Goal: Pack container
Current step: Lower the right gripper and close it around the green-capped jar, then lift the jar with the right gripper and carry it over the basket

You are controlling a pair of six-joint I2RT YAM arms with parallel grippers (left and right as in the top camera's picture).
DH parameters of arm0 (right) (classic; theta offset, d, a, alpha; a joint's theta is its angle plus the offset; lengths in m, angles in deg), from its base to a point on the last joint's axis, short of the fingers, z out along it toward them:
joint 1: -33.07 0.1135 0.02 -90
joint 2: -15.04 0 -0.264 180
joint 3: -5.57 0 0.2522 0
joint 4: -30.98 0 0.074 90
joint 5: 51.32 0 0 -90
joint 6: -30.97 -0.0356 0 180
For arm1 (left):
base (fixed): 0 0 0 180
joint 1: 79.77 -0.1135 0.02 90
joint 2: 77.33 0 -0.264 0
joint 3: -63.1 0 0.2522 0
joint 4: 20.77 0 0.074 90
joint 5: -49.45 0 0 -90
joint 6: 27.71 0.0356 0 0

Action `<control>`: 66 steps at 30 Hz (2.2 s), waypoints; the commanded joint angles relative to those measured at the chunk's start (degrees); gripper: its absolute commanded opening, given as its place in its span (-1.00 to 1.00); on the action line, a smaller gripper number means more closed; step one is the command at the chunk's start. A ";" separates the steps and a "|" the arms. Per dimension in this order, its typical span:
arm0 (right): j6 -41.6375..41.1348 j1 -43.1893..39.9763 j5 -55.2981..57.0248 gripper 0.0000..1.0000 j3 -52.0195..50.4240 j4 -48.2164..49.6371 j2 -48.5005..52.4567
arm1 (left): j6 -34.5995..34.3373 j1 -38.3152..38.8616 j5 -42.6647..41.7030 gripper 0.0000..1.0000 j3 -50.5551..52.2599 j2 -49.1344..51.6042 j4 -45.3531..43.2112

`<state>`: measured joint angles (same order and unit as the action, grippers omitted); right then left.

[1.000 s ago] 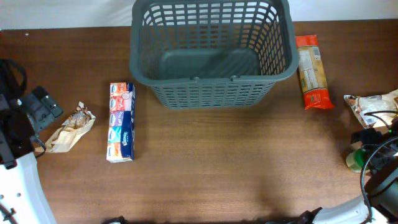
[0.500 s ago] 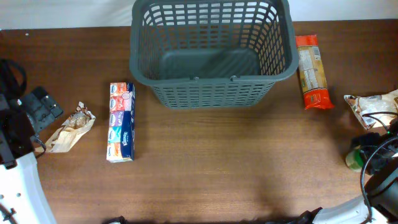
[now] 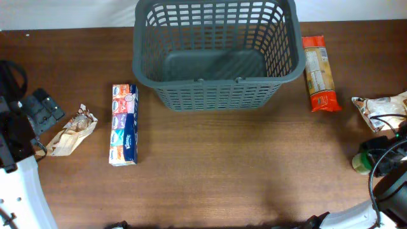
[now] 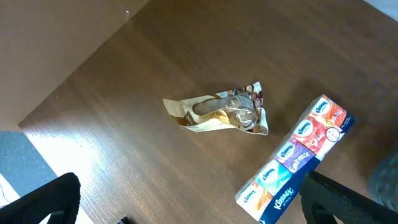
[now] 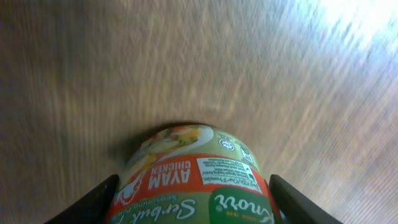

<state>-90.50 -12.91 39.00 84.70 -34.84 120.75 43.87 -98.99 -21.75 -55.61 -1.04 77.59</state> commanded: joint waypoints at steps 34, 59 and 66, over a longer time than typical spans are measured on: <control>18.75 55.39 -13.25 -0.92 57.94 1.05 -8.07 | -0.59 -0.39 -0.22 0.99 -0.13 0.24 1.18; 20.13 62.51 -0.35 -0.92 57.94 -6.67 14.99 | -0.59 -0.39 -0.24 0.99 -0.13 0.24 3.37; 20.11 62.51 2.05 -0.92 57.94 -11.10 19.69 | -0.59 -0.39 -0.22 0.99 -0.13 0.24 3.80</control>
<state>-70.76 49.36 38.93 142.01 -45.22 139.61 43.87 -98.99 -21.75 -55.59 -1.04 81.10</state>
